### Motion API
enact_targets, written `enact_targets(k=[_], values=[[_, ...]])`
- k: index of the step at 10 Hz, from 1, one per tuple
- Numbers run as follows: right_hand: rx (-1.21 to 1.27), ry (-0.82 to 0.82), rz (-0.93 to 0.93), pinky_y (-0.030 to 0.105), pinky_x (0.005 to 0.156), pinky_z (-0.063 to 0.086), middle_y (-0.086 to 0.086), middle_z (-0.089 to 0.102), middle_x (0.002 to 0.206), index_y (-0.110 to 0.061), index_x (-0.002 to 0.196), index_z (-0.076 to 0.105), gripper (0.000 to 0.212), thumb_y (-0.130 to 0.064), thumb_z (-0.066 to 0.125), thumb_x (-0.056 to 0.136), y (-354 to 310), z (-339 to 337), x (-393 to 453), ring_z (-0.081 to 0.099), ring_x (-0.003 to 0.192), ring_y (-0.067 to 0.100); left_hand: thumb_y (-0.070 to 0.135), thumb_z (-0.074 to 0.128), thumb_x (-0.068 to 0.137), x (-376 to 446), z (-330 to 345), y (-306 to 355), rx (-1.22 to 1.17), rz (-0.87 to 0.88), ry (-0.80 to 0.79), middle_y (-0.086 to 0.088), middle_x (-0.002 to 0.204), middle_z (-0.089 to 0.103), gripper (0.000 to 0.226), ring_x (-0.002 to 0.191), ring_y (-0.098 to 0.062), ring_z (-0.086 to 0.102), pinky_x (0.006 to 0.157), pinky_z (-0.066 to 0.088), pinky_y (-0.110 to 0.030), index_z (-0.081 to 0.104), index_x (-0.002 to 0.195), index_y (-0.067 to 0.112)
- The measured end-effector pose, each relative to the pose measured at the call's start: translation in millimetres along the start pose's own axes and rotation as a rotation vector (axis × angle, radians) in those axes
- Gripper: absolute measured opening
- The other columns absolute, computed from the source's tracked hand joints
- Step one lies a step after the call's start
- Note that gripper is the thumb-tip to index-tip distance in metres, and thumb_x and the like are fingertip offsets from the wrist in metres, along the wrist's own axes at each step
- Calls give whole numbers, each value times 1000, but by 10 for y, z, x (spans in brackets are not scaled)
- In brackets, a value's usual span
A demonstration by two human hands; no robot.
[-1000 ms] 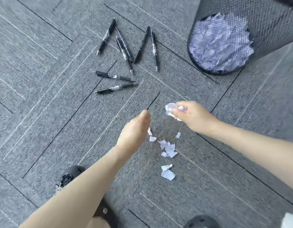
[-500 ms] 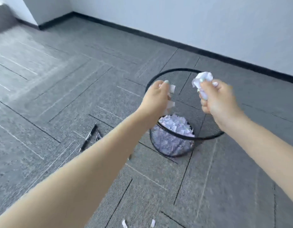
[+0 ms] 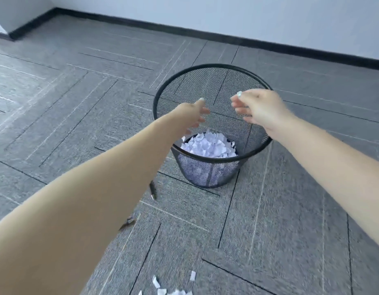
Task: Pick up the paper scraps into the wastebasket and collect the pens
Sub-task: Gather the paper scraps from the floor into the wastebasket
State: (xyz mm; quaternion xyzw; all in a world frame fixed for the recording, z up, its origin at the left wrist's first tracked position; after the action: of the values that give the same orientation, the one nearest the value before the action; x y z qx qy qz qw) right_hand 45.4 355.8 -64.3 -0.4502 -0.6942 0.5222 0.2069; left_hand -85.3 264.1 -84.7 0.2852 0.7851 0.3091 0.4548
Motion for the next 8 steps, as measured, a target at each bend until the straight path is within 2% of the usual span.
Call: enact_targets(k=[1,2,3,4,5,6,7,8], values=[[101,45,-15,28,78,49,-9,66,85,-25,81,64,30,-37,41,95,7,26,-16,61,79,7,50,17,97,102,56,-91,-183,-83,41,-4,137,47,54,126,-23,39,102,29,-40,41,136,22],[181,189,-215,26,76,48,-10,63,88,-29,85,60,23,-30,40,95,-118,26,-280,60,81,6,39,25,98,-19,-37,-36,-368,96,167,-3,144,39,48,135,-23,31,107,24,-43,33,140,18],[99,273,-635,23,77,45,-6,58,93,-21,96,56,16,-14,41,94,-255,55,-992,57,84,11,9,40,95,-495,-251,65,-680,172,337,-1,98,62,24,96,-14,59,90,48,-31,57,111,11],[-89,133,-771,19,80,40,-2,55,91,-13,98,57,16,-6,45,90,172,390,-1672,53,87,9,0,44,90,-950,-276,-125,-666,425,471,3,74,61,22,69,-8,58,66,49,-20,60,87,15],[-67,-185,-499,15,81,41,-16,54,91,-20,97,61,14,-24,48,92,948,977,-2008,53,90,-2,1,46,90,-1379,-155,-948,-577,377,665,4,73,62,23,64,-4,56,63,47,-18,62,86,17],[-308,-475,-273,14,80,44,-25,52,96,-30,104,61,20,-32,47,90,1634,1522,-2271,54,89,-3,5,47,91,-1530,155,-1949,-520,50,716,4,76,64,22,66,-1,57,65,49,-16,63,87,20],[-539,-599,-185,23,89,44,-16,52,112,-30,116,58,27,-26,50,91,2058,1773,-2410,51,100,6,11,48,92,-1631,476,-2790,-334,-199,612,0,89,62,19,68,-2,55,65,45,-16,62,95,23],[-685,-630,-122,27,98,34,-8,47,124,-26,124,53,34,-25,52,91,2312,1826,-2452,44,114,12,13,48,91,-1785,700,-3518,-107,-423,530,-3,115,44,26,75,-1,48,70,39,-17,57,115,20]])
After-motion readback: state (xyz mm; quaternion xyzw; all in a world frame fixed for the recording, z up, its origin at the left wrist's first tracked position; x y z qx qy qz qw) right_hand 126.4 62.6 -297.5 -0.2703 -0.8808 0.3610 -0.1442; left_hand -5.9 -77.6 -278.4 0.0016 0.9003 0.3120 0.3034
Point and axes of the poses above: each hand's wrist, its own x-axis towards the middle knuckle, its own z-axis out of the palm, y = z × x, the point moved 6 cm from there along x, towards the middle knuckle
